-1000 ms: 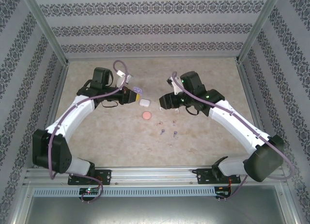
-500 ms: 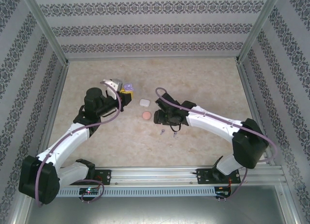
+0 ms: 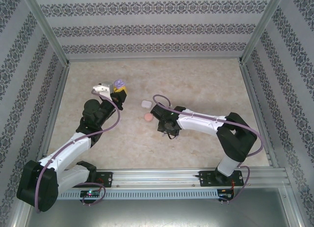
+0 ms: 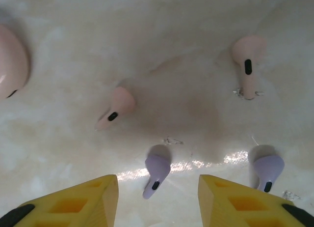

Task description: Insert the wireless bluetooth earbuds into the charging case

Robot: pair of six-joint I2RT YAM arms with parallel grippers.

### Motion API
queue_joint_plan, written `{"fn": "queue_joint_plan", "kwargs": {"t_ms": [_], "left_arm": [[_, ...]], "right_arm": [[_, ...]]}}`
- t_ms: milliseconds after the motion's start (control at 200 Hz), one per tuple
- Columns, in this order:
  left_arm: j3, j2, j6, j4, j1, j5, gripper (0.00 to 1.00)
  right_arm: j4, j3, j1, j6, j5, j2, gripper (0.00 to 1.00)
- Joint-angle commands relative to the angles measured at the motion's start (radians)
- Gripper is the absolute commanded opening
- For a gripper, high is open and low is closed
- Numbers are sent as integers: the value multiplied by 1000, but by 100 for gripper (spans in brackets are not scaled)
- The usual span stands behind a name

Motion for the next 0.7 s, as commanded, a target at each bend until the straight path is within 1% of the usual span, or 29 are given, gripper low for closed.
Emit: {"fn": "queue_joint_plan", "kwargs": {"t_ms": [0, 85, 375, 694], "left_arm": [[-14, -9, -60, 117, -10, -65, 0], [-24, -8, -57, 140, -10, -46, 0], [-19, -10, -35, 141, -13, -3, 0], [-20, -4, -26, 142, -18, 2, 0]], "right_arm": [[-35, 18, 12, 62, 25, 40, 45], [-35, 34, 12, 68, 18, 68, 43], [-35, 62, 13, 83, 9, 116, 42], [-37, 68, 22, 103, -1, 137, 39]]}}
